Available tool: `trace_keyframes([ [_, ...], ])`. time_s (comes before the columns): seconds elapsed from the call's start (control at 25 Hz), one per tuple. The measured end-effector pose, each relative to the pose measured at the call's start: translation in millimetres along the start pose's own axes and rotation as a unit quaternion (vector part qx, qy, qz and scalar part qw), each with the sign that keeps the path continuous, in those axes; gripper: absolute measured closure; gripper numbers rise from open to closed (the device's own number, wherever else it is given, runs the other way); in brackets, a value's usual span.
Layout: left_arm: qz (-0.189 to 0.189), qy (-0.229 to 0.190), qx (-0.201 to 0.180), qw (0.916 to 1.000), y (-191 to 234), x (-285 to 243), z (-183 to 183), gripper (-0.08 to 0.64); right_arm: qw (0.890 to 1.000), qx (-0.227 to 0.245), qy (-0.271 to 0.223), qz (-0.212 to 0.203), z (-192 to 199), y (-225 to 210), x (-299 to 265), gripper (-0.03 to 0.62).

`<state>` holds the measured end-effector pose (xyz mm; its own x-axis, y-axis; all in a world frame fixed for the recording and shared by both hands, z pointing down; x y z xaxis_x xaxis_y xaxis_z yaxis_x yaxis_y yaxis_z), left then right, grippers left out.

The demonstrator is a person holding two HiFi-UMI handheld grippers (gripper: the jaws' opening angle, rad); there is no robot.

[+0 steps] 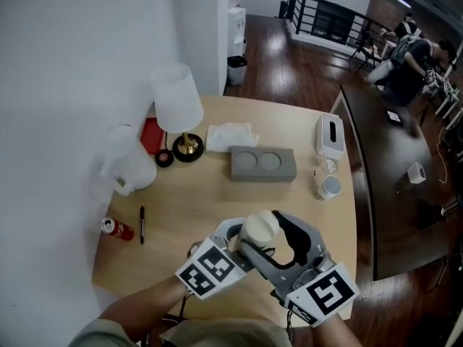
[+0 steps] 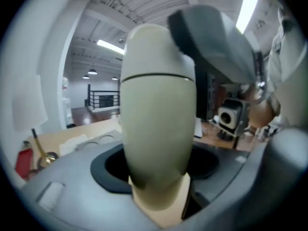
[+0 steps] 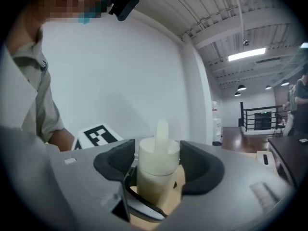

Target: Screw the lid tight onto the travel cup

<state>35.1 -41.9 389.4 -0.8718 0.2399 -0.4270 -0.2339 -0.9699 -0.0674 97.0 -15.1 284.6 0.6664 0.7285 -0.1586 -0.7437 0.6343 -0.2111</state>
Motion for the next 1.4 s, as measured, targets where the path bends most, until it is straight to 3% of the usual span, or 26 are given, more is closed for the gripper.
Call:
trace_keyframes([
  [0.12,0.117,-0.059,0.026,0.9911,-9,7,-3,0.244,0.996,-0.017,0.001,-0.083,-8,2,12,0.304],
  [0.28,0.221,-0.075,0.003,0.9723,-30,18,-9,0.244,0.98,-0.036,0.021,-0.195,-17,2,25,0.304],
  [0.44,0.283,-0.057,-0.041,0.9566,-48,23,-13,0.244,0.959,-0.049,0.056,-0.274,-17,6,28,0.303],
  [0.56,0.29,-0.056,-0.052,0.954,-52,23,-16,0.244,0.951,-0.054,0.057,-0.3,-15,8,29,0.303],
  [0.64,0.269,-0.057,-0.054,0.96,-49,21,-17,0.244,0.956,-0.045,0.048,-0.287,-17,8,29,0.31],
  [0.72,0.221,-0.052,-0.06,0.9721,-42,17,-17,0.244,0.968,-0.025,0.037,-0.245,-18,7,27,0.311],
  [0.84,0.126,-0.037,-0.066,0.9891,-26,10,-17,0.244,0.989,0.009,0.022,-0.145,-17,4,23,0.313],
  [0.92,0.06,-0.024,-0.059,0.9962,-17,6,-17,0.244,0.997,0.008,0.006,-0.074,-15,2,20,0.313],
  [1.04,-0.052,0.017,-0.042,0.9976,-6,-2,-13,0.244,0.999,-0.014,-0.026,0.022,-12,-2,14,0.314],
  [1.12,-0.096,0.034,-0.038,0.9941,-2,-6,-11,0.244,0.997,-0.018,-0.039,0.064,-9,-2,11,0.314],
  [1.2,-0.089,0.029,-0.03,0.9952,0,-8,-9,0.244,0.997,-0.004,-0.037,0.071,-8,0,9,0.314],
  [1.24,-0.06,0.015,-0.022,0.9978,-1,-7,-10,0.244,0.998,0.002,-0.032,0.058,-8,1,9,0.313],
  [1.32,0.037,-0.033,-0.001,0.9987,-5,-2,-13,0.244,1.0,-0.001,-0.02,0.005,-10,3,13,0.31],
  [1.4,0.15,-0.083,0.015,0.9851,-15,6,-18,0.244,0.997,-0.026,-0.008,-0.073,-15,3,19,0.308],
])
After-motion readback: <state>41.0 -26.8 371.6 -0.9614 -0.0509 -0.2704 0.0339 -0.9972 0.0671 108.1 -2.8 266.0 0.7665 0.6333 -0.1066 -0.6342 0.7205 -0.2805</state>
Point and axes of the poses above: the fingertips, and each gripper's own axes: x backward along the fingers, y to its left, z out of its underside, the point moved 7 cm from there along x, backward along the fingers, and after that the axes turned 11 degrees about -x, right-handed, at the moved point
